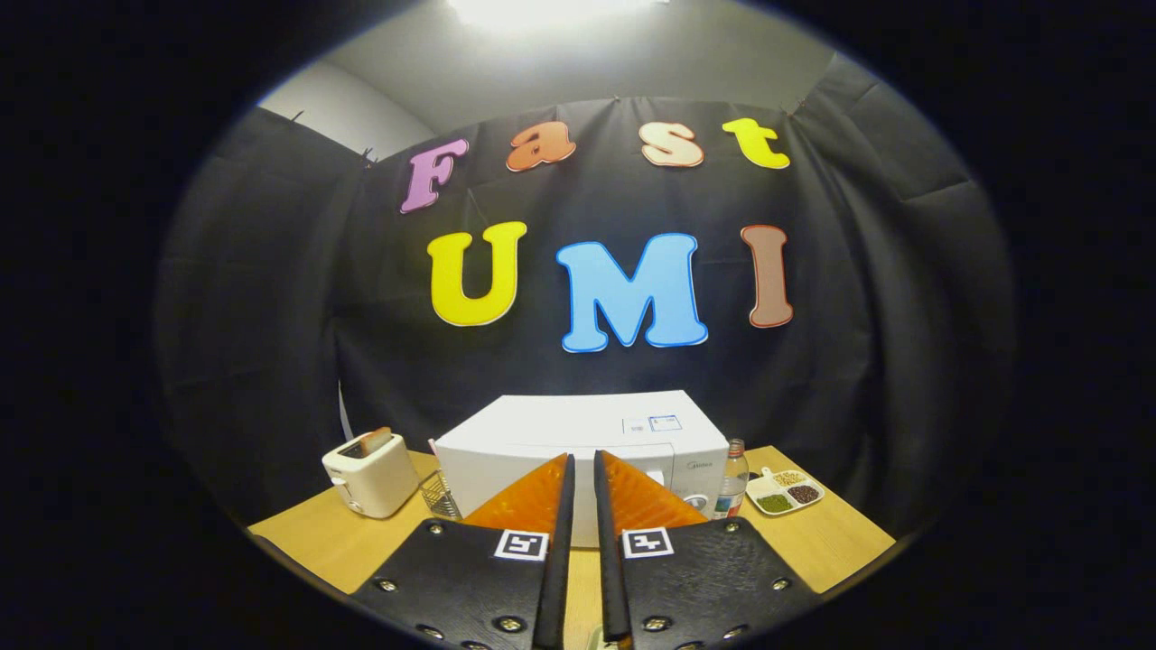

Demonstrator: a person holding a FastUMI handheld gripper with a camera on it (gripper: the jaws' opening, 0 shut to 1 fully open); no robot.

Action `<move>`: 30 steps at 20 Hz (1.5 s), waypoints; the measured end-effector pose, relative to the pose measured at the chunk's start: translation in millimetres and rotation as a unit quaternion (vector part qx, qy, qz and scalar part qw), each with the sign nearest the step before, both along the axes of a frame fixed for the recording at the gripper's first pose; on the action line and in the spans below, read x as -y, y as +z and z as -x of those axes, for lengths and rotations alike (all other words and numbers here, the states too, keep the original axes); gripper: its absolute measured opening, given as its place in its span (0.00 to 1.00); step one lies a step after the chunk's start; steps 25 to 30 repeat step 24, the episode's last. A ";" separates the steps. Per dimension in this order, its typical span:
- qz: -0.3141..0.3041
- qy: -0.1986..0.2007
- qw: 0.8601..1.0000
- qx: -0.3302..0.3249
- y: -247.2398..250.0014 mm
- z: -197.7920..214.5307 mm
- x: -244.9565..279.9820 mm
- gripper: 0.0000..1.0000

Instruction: Open the microwave, put the food inside, and close the microwave door.

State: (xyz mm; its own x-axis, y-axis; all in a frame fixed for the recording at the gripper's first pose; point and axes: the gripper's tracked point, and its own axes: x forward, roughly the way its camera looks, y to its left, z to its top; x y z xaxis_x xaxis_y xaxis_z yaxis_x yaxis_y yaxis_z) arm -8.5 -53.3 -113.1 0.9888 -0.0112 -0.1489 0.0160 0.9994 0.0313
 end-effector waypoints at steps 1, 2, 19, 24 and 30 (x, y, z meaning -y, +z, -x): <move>-0.002 0.003 1.000 0.007 13.3 3.8 -2.5 0.20; 0.000 0.001 1.000 0.018 28.0 6.2 -4.1 0.21; 0.044 0.009 0.997 0.060 107.7 18.1 -39.2 0.89; 0.030 0.001 0.998 0.051 106.2 10.5 -33.6 0.89; 0.030 0.001 0.998 0.051 106.2 10.5 -33.6 0.89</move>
